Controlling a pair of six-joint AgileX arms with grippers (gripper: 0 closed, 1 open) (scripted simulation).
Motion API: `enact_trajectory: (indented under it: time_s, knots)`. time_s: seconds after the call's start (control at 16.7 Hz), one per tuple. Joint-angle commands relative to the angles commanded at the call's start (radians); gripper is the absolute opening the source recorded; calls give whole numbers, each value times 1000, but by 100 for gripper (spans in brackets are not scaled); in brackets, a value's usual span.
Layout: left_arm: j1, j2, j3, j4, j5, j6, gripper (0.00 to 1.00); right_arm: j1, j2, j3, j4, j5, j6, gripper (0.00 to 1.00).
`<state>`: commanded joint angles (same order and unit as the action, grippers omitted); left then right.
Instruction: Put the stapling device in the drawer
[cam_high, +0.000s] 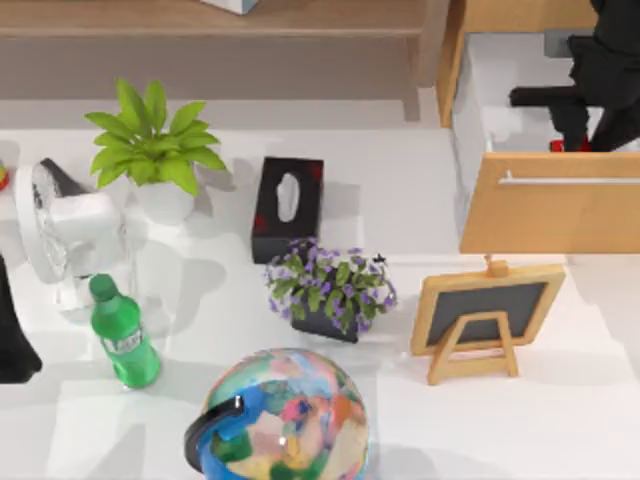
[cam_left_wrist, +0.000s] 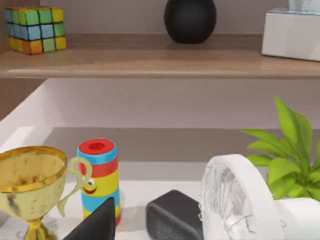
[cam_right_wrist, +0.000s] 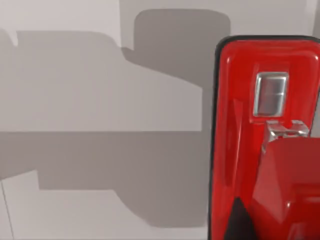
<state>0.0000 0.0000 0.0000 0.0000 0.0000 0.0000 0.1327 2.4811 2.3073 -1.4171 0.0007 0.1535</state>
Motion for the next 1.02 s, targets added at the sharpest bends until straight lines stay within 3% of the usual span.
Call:
enact_trajectory:
  time_s: [0.6, 1.02]
  knots:
    - [0, 0, 0, 0, 0, 0, 100, 0, -4, -47, 43, 0, 0, 0]
    - [0, 0, 0, 0, 0, 0, 100, 0, -4, -47, 43, 0, 0, 53]
